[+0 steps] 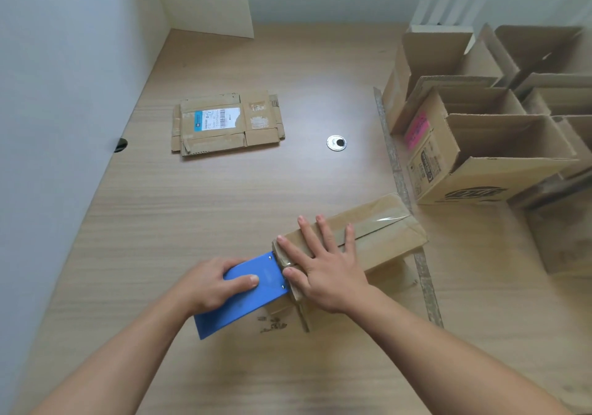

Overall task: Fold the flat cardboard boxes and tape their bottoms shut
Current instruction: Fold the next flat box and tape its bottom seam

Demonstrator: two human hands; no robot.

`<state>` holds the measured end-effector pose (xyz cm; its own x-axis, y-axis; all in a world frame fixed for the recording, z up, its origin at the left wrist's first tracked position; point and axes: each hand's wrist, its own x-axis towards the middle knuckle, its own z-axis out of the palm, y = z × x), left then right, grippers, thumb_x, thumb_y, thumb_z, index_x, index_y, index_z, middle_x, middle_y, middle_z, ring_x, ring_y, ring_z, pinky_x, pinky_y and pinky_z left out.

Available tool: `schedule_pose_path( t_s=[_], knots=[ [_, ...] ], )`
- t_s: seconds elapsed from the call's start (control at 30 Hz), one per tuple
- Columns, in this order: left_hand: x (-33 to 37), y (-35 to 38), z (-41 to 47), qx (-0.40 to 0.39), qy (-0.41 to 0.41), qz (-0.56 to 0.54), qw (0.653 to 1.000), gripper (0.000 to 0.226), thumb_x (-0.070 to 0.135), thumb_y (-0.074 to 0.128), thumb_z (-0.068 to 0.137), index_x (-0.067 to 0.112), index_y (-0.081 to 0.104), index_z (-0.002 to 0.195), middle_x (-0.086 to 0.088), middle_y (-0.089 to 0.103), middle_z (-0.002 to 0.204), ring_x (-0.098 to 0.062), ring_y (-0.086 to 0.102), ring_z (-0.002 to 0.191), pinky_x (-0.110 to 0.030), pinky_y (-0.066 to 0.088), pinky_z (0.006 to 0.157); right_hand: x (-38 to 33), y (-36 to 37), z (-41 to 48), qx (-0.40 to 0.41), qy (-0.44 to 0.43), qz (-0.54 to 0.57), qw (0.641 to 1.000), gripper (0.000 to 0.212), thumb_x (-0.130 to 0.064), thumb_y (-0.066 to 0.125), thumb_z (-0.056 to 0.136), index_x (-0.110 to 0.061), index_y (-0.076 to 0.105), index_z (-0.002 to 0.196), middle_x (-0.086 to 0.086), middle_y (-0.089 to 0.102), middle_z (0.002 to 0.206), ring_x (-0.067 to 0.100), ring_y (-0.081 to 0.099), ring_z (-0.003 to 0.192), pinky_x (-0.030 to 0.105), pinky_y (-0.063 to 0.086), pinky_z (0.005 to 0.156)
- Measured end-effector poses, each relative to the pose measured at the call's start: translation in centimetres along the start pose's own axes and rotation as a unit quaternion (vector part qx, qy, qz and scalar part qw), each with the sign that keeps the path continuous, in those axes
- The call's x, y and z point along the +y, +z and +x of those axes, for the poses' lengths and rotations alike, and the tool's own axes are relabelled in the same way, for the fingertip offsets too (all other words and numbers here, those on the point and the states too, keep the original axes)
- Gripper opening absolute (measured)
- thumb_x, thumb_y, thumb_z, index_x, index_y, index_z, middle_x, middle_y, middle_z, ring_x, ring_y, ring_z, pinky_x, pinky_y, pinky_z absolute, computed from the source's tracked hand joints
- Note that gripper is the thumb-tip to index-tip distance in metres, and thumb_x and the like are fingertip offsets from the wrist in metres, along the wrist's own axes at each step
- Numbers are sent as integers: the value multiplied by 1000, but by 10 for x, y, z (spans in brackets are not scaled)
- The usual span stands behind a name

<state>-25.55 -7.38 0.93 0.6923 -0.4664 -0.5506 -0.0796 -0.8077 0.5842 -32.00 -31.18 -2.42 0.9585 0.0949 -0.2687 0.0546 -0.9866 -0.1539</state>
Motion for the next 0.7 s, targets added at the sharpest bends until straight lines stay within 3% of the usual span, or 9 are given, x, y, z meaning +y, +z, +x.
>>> schedule_pose_path(
  t_s=[0.17,0.27,0.4,0.5,0.6,0.67,0.7],
  knots=[
    [12,-6,4,23,-32,97,994,38,75,46,69,53,65,94,21,68,83,0,62,79,-29,51,73,-2,-2,-1,0,1,14,1000,62,-73,-4,85,-60,-16,144,-9,-25,162,21,-36,144,65,-27,104],
    [23,-5,2,57,-53,169,983,36,73,47,78,47,64,95,18,66,81,-3,60,78,-29,47,66,-2,-3,-2,11,3,12,1000,63,-73,-6,84,-59,-11,146,-8,-21,164,22,-28,147,65,-26,105],
    [39,19,1,92,-100,280,950,40,67,46,83,38,63,106,8,68,98,-20,63,92,-31,47,70,-10,-2,-8,29,8,22,999,62,-72,-2,86,-58,-3,147,-7,-13,166,22,-20,150,65,-24,106],
    [40,29,-6,150,-128,249,948,44,67,41,86,47,54,123,9,67,103,-21,64,94,-31,47,69,-8,-7,-9,47,29,102,993,58,-70,15,94,-55,8,150,-8,-7,166,16,-16,151,58,-20,113],
    [32,12,-18,232,-157,217,935,53,72,36,89,52,36,138,3,67,112,-26,64,98,-34,46,69,10,-20,-12,138,58,184,971,60,-62,38,96,-45,24,152,-1,6,166,19,-5,152,46,0,122],
    [30,-2,-22,254,-168,185,934,57,70,34,92,49,24,144,-1,66,116,-28,61,93,-36,46,70,30,-28,-13,214,102,159,958,62,-62,46,93,-39,34,150,5,15,164,26,2,152,49,13,121],
    [34,-6,-23,259,-165,164,937,60,66,36,93,47,18,148,-3,65,117,-28,58,90,-37,46,71,42,-32,-14,213,144,139,956,67,-68,45,90,-41,31,149,6,12,164,28,1,151,53,13,120]
  ],
)
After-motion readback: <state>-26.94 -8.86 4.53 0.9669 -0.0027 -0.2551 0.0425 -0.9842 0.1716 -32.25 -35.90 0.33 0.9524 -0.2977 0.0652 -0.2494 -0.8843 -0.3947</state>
